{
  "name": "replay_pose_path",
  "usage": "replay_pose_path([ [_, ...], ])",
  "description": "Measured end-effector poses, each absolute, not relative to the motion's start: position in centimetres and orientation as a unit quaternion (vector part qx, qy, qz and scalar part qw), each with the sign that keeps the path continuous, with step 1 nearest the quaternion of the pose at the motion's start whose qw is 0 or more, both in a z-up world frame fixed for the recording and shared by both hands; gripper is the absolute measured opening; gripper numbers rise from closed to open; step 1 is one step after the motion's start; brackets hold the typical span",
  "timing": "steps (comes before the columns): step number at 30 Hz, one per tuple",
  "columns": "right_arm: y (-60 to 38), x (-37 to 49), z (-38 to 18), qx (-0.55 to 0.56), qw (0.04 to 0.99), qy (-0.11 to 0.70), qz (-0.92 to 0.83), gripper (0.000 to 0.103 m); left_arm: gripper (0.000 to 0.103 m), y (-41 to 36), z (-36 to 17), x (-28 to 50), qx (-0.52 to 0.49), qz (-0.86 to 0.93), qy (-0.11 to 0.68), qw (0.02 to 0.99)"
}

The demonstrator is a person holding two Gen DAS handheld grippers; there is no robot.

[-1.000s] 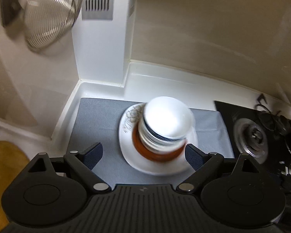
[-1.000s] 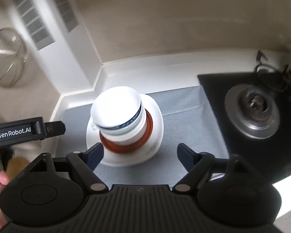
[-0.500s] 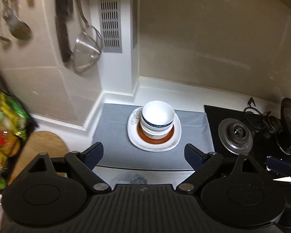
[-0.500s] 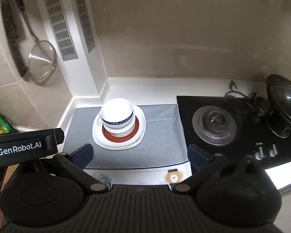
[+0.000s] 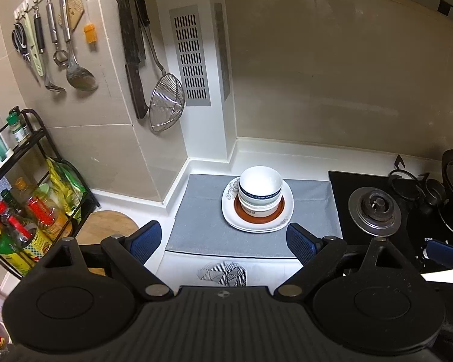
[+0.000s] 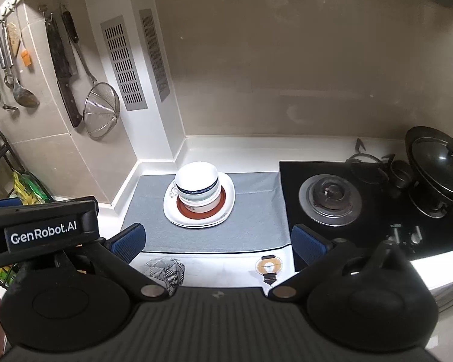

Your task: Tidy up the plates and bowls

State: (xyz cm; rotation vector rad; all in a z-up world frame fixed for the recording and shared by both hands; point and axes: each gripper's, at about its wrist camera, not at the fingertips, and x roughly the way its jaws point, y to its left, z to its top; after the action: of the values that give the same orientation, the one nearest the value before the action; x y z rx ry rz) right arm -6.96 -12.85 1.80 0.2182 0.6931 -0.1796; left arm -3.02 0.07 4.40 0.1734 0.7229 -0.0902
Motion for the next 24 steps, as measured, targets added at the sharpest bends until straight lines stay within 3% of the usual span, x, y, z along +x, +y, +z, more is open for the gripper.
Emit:
replay_pose_path([
  [9, -13.0, -8.5, 1.0, 0.095, 0.93, 0.344, -0.087, 0.103, 0.085, -0.7, 3.7, -4.7, 0.091, -0.039, 0.364, 0.926],
  [24, -13.7, -8.7, -0.6, 0.099, 0.922, 0.365, -0.082, 0.103, 0.09, -2.1, 2.6, -5.6, 0.11, -0.047, 0.367, 0.923],
])
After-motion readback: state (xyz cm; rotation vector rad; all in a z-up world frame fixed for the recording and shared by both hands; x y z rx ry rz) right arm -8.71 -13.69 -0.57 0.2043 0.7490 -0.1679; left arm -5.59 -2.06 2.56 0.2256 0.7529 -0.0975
